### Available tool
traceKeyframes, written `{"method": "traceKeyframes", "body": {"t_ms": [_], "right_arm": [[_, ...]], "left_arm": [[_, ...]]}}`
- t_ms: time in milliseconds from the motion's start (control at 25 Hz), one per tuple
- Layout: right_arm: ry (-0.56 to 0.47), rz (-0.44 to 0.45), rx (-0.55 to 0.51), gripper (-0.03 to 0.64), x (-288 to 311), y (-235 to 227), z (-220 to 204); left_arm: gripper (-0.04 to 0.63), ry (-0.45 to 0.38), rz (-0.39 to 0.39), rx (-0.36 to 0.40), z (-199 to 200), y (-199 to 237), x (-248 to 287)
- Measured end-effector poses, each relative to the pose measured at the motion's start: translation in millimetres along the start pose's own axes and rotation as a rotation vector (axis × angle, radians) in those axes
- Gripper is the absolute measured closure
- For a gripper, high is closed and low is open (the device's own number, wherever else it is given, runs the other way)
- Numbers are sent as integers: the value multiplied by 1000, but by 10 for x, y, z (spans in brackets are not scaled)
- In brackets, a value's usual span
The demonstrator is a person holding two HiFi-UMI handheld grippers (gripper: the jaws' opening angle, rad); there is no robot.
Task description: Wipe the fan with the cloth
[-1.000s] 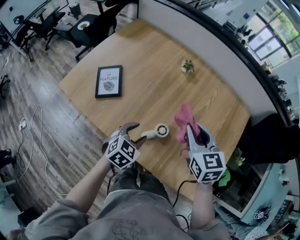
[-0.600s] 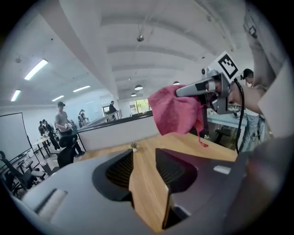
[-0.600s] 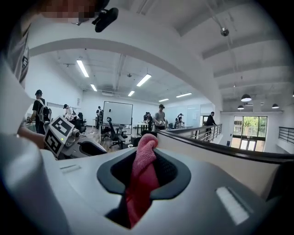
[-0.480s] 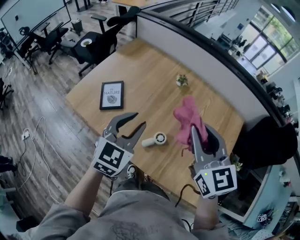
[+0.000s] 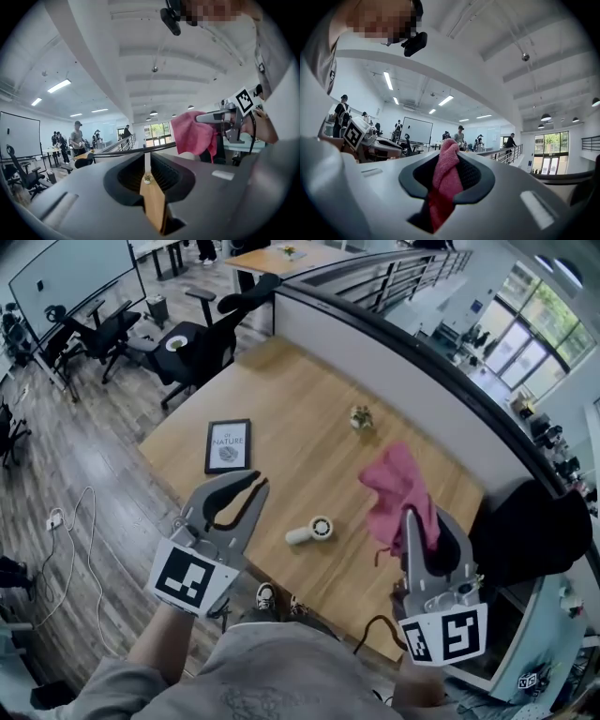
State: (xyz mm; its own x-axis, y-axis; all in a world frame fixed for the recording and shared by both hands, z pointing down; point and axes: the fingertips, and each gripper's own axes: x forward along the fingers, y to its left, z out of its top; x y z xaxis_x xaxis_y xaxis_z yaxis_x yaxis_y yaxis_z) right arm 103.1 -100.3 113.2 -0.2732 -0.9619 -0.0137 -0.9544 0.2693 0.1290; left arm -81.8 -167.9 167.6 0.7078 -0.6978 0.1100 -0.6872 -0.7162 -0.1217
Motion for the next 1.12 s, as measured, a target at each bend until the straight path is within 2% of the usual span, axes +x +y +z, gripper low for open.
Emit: {"method": "traceKeyframes", "body": {"t_ms": [120, 320, 560, 640, 960, 1120], "right_arm": [[-7, -16, 3, 537, -83, -14, 18], [43, 20, 36, 537, -97, 87, -158], [128, 63, 72, 537, -149, 267, -508], [148, 59, 80, 537, -172, 265, -588], [156, 27, 80, 537, -218, 105, -626], [163, 26, 65, 537, -227, 105, -616]], "left_arm": [[568, 0, 16, 14, 41, 17, -96], [572, 9, 24, 33, 15, 16, -189], [586, 57, 40, -8, -244, -3, -216], [594, 58, 48, -21, -322, 41, -213], [594, 65, 44, 31, -317, -20, -156], [594, 78, 43, 19, -307, -22, -178]]}}
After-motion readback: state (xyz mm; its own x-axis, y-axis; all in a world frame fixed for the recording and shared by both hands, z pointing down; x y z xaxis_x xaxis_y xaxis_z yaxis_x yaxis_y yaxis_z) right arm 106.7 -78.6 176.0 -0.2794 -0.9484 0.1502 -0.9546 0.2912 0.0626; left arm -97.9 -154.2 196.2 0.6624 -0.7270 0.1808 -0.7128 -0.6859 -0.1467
